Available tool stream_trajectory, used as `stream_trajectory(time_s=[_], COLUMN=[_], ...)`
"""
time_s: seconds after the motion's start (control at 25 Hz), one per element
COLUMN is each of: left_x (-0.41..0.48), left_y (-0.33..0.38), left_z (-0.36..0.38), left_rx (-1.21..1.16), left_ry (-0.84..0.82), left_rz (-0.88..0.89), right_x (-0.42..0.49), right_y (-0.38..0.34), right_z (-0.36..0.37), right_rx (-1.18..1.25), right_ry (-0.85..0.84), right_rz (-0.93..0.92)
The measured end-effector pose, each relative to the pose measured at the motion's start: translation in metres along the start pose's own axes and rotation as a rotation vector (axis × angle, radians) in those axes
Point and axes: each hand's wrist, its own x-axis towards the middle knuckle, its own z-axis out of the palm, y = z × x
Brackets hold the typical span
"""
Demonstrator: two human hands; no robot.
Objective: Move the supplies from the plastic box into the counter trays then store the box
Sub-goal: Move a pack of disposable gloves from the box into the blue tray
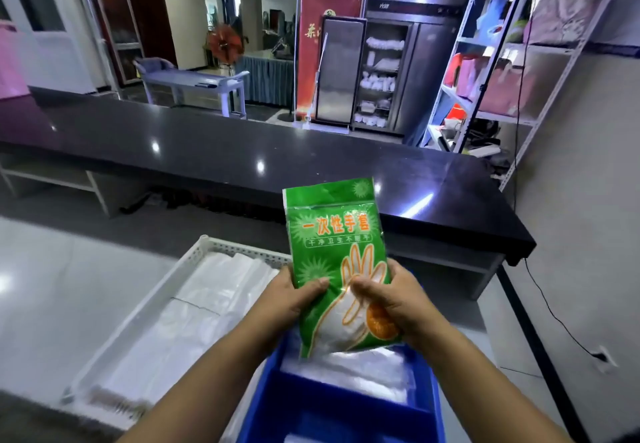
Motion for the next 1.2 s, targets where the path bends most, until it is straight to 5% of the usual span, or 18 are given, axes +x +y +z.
stream_trajectory(time_s=[0.16,0.32,0.48,0.64,0.8,0.92,1.2], left_x=[0.046,0.095,0.132,0.152,0.153,0.146,0.080], left_y=[-0.035,-0.064,-0.081,-0.095,-0.097,-0.091,-0.064], left_z=[0.027,0.041,0.060,0.064,0.061,0.058,0.043], left_rx=[0.336,1.021,1.485,1.573,1.621,1.645,1.690], left_ry=[-0.056,-0.200,-0.423,-0.471,-0.432,-0.446,-0.374], left_rz=[-0.076,-0.020,0.003,-0.208,-0.224,-0.119,0.435], right_x=[0.022,0.025,0.018,0.016,0.021,0.029,0.060], right_y=[-0.015,-0.019,-0.019,-0.015,-0.014,-0.016,-0.029], right_z=[-0.075,-0.133,-0.161,-0.168,-0.162,-0.149,-0.107], right_rx=[-0.321,-0.798,-0.952,-1.029,-1.070,-1.096,-1.137], right_ry=[0.136,0.293,0.370,0.408,0.385,0.363,0.249], right_rz=[-0.142,-0.196,-0.236,-0.250,-0.260,-0.258,-0.348])
